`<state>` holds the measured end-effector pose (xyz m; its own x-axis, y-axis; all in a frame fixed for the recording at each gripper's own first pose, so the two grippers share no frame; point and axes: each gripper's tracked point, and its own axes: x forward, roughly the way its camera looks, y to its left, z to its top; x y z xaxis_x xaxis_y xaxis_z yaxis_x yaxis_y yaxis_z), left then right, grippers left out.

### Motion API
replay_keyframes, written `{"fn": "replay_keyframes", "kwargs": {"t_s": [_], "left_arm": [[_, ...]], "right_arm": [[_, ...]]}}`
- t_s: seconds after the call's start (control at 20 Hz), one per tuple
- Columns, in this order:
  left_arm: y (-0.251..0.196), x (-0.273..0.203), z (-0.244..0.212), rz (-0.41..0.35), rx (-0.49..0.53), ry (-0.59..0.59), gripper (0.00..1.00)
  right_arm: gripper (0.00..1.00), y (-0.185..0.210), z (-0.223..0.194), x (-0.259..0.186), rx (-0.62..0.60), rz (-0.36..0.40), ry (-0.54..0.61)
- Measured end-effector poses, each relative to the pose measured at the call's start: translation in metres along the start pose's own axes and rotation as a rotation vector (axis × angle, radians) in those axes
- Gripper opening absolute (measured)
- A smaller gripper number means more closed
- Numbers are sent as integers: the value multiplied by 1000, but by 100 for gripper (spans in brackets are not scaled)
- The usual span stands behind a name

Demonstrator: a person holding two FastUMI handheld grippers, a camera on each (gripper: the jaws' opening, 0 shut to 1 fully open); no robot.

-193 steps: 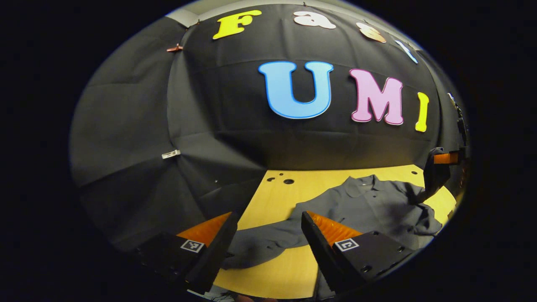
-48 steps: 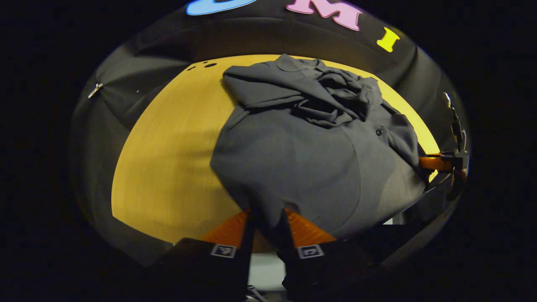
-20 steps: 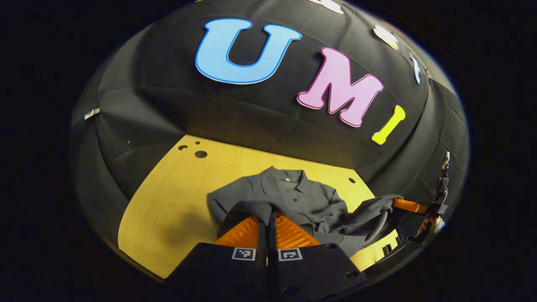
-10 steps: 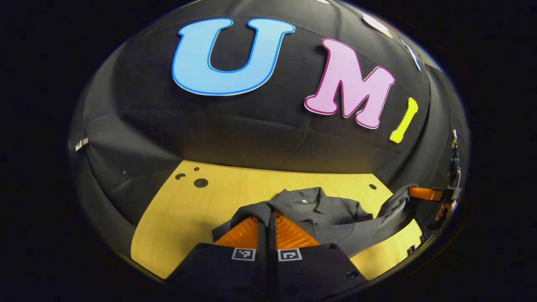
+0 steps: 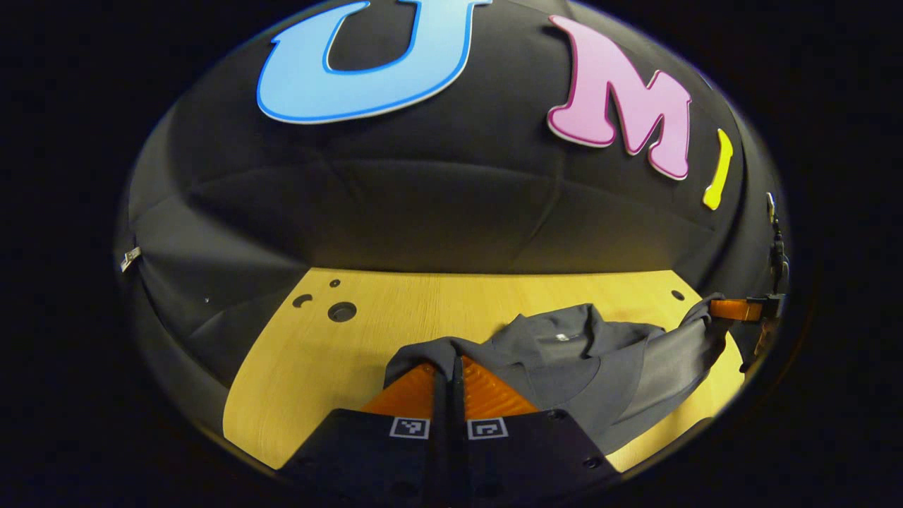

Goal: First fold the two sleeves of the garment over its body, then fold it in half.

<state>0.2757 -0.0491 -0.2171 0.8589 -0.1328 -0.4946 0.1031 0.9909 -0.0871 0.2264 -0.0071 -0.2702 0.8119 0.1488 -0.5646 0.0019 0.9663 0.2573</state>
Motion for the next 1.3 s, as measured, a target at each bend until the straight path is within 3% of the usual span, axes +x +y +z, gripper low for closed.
{"fn": "replay_keyframes", "kwargs": {"t_s": [0.25,0.55,0.8,0.85,0.9,0.95,1.0,1.15,1.25,1.3], "left_arm": [[2,36,-23,30,-1,53,5],[-2,66,-57,66,99,124,5],[-2,77,-84,78,100,196,6],[-2,78,-85,79,105,196,5],[-2,79,-85,80,111,197,5],[-2,80,-87,81,115,200,5],[-2,81,-87,86,119,202,6],[0,78,-86,106,120,202,17],[-1,75,-82,104,114,194,28],[-3,72,-80,96,108,190,35]], "right_arm": [[6,-13,-30,35,-47,-2,59],[6,-23,-56,62,-91,-26,108],[9,-24,-68,73,-68,-44,132],[1,-25,-68,74,-66,-48,129],[13,-26,-70,75,-68,-58,130],[15,-28,-70,74,-70,-62,131],[24,-29,-69,74,-74,-68,130],[48,-32,-66,68,-74,-76,130],[52,-31,-61,63,-54,-73,124],[47,-30,-58,60,-47,-76,113]]}}
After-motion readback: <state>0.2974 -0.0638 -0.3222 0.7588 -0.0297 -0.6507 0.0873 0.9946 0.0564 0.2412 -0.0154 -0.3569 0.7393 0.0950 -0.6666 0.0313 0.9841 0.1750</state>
